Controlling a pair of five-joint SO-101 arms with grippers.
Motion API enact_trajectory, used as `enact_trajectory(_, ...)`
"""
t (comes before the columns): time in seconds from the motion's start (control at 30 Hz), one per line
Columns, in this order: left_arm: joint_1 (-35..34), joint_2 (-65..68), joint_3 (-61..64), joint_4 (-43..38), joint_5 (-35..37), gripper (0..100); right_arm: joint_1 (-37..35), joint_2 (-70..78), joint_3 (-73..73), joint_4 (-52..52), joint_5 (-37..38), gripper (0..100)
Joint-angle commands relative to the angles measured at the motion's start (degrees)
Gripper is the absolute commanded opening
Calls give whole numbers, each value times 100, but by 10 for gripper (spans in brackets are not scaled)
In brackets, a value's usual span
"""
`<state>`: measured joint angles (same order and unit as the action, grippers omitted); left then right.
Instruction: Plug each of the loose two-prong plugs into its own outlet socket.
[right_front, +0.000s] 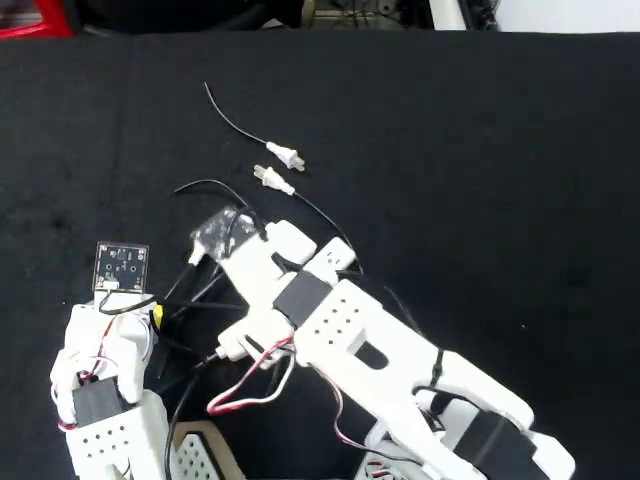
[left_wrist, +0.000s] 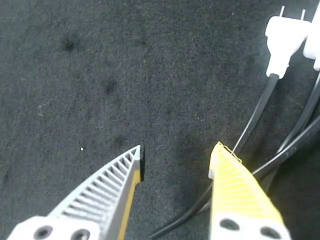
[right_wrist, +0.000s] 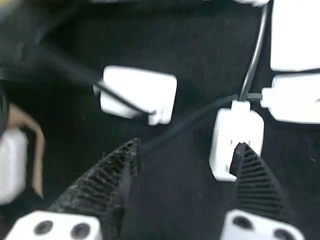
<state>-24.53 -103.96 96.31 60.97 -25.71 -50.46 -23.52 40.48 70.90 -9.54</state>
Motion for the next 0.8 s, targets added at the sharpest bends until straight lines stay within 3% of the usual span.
enact_trajectory(0.0, 4, -18, 101, -9, -62, 223, 123, -488, -936, 1662, 1231, 286)
enact_trajectory(0.07, 13, -26, 101, -9, -193, 223, 510, -725, -1481, 2655, 1723, 286)
enact_trajectory(0.13, 31, -35, 84, -9, -466, 223, 1116, -980, -1736, 2989, 2233, 289)
enact_trajectory(0.3, 426, 0, -470, 360, -501, 223, 2936, -1411, -1560, 2092, 3859, 286)
enact_trajectory(0.4, 927, 18, -1288, 1160, -501, 223, 3719, -1332, -1367, 1846, 4000, 286)
enact_trajectory(0.53, 1903, 563, -2149, 1714, -519, 223, 3982, -1182, -875, 1565, 4035, 286)
enact_trajectory(0.77, 3108, 3138, -2607, 1442, -1415, 223, 3991, -1165, -514, 1204, 4035, 286)
